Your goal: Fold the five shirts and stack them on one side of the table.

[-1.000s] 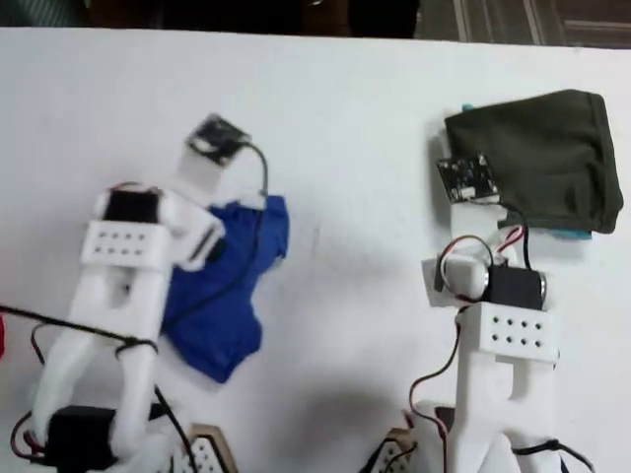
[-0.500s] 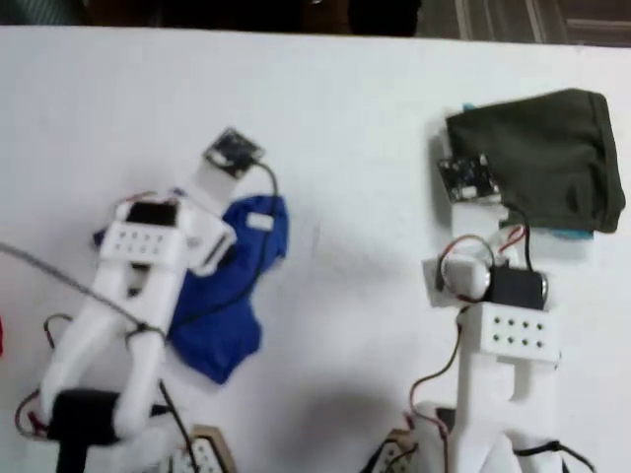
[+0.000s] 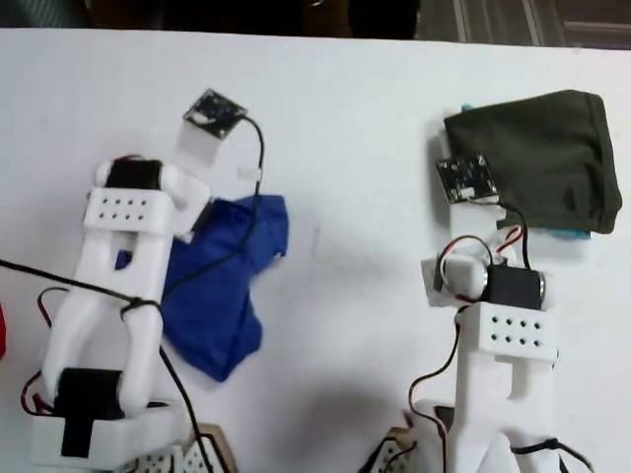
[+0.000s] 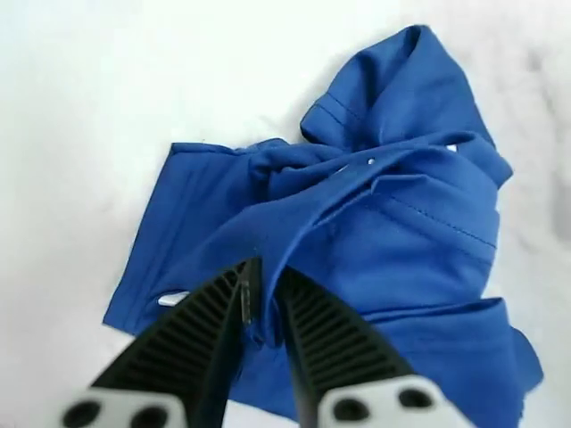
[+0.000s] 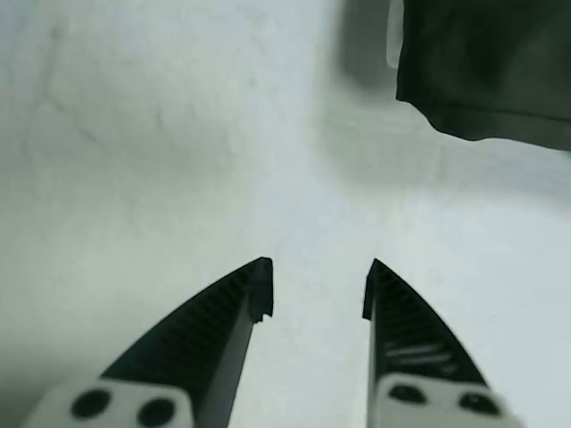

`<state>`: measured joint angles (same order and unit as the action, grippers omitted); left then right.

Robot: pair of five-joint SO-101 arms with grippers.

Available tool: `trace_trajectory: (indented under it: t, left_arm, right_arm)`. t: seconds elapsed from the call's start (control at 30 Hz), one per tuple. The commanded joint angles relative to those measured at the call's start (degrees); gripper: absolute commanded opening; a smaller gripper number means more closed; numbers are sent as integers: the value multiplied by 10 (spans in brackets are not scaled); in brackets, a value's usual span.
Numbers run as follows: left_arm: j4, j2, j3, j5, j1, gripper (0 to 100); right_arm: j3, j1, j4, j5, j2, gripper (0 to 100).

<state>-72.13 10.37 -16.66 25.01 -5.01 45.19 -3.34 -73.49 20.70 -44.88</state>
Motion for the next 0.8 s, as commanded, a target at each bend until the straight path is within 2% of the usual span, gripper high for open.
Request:
trace_trajectory:
  t: [0.0,0.1,0.23,0.43,0.6,0.77]
  left_arm:
    - [-25,2,43,-6,-22,26]
    - [-21,0,64,-6,-66,26]
    - [16,-3,78,-6,-122,26]
    - [63,-4,77,-25,-138,26]
    - [92,-30,81,-35,-175,26]
    - [121,-91,89,-65,-245,26]
  right_arm:
    - [-4,23,16,-28,-8,173]
    - [-4,80,25,-69,-8,173]
    - [-4,193,44,-73,-8,173]
    - [-8,351,94,-73,70,185]
    - [-62,415,106,-77,192,296]
    - [-166,457,105,-78,276,272]
